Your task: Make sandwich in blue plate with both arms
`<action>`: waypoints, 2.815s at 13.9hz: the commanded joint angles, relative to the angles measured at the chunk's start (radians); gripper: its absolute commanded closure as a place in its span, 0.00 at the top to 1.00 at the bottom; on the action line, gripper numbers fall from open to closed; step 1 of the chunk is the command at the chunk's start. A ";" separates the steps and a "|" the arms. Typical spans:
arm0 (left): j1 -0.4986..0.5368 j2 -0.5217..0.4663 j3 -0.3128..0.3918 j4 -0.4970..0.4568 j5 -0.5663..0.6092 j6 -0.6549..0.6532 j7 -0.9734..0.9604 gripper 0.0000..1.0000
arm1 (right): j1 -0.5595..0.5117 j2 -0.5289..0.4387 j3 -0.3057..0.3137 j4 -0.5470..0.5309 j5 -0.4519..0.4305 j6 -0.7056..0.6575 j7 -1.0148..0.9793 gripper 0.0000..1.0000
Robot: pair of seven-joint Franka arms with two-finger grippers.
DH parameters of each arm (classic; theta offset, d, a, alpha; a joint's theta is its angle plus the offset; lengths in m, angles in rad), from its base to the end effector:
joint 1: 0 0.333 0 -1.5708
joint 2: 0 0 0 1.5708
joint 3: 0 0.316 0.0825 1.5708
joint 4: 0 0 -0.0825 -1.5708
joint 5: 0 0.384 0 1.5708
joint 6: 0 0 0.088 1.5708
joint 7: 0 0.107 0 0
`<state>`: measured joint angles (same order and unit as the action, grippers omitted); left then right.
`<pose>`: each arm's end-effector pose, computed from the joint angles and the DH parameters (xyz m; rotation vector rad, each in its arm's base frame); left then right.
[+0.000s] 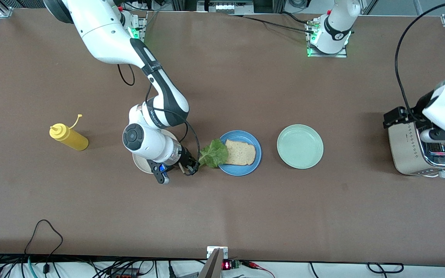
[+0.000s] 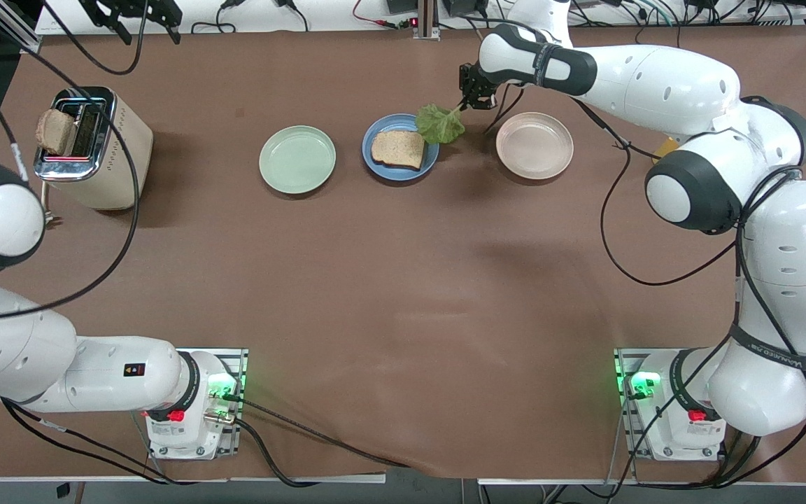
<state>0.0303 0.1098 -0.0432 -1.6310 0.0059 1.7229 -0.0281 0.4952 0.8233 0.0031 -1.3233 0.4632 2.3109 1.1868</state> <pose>0.5951 -0.0060 0.5459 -3.1399 -0.0227 0.0279 0.6639 0.3706 0.2580 -2.4436 1.2989 0.2351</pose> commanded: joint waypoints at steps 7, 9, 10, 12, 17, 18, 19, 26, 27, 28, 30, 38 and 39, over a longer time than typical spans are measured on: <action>-0.013 -0.059 -0.009 -0.058 -0.017 0.029 -0.079 1.00 | 0.123 0.088 -0.005 0.042 0.101 0.179 0.123 0.00; -0.016 -0.059 -0.017 -0.058 -0.018 0.029 -0.085 1.00 | 0.134 0.099 -0.005 0.042 0.103 0.188 0.132 0.00; -0.016 -0.059 -0.023 -0.058 -0.018 0.029 -0.085 1.00 | 0.138 0.102 -0.005 0.042 0.103 0.192 0.132 0.01; -0.015 -0.064 -0.024 -0.058 -0.018 0.026 -0.085 1.00 | 0.140 0.103 -0.005 0.042 0.103 0.199 0.129 0.29; -0.015 -0.137 -0.021 -0.059 -0.023 0.008 -0.133 1.00 | 0.143 0.100 -0.006 0.042 0.095 0.193 0.116 0.89; -0.015 -0.146 -0.021 -0.058 -0.023 -0.009 -0.133 1.00 | 0.138 0.096 -0.008 0.042 0.095 0.186 0.116 1.00; -0.015 -0.154 -0.023 -0.058 -0.023 -0.019 -0.135 1.00 | 0.131 0.086 -0.009 0.042 0.086 0.180 0.114 1.00; -0.013 -0.170 -0.043 -0.058 -0.023 -0.036 -0.217 1.00 | -0.006 -0.146 -0.034 -0.038 0.008 -0.222 -0.190 1.00; -0.012 -0.171 -0.040 -0.058 -0.023 -0.036 -0.213 1.00 | -0.033 -0.201 -0.046 -0.089 -0.009 -0.260 -0.269 1.00; -0.012 -0.171 -0.038 -0.050 -0.023 -0.043 -0.211 1.00 | -0.058 -0.257 -0.051 -0.149 -0.024 -0.289 -0.342 1.00; -0.012 -0.168 -0.037 -0.049 -0.023 -0.065 -0.210 1.00 | -0.086 -0.355 -0.067 -0.258 -0.096 -0.343 -0.474 1.00; 0.014 -0.102 -0.030 -0.023 -0.027 -0.062 -0.015 1.00 | -0.279 -0.487 -0.075 -0.293 -0.308 -0.579 -0.982 1.00; 0.014 -0.095 -0.030 -0.026 -0.027 -0.062 -0.019 1.00 | -0.302 -0.498 -0.075 -0.293 -0.345 -0.587 -1.050 1.00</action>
<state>0.0303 -0.0075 -0.0764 -1.6753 0.0015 1.6646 -0.0869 0.2261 0.3691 -0.0844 -1.5839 0.1736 1.7397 0.2423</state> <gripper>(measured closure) 0.000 0.000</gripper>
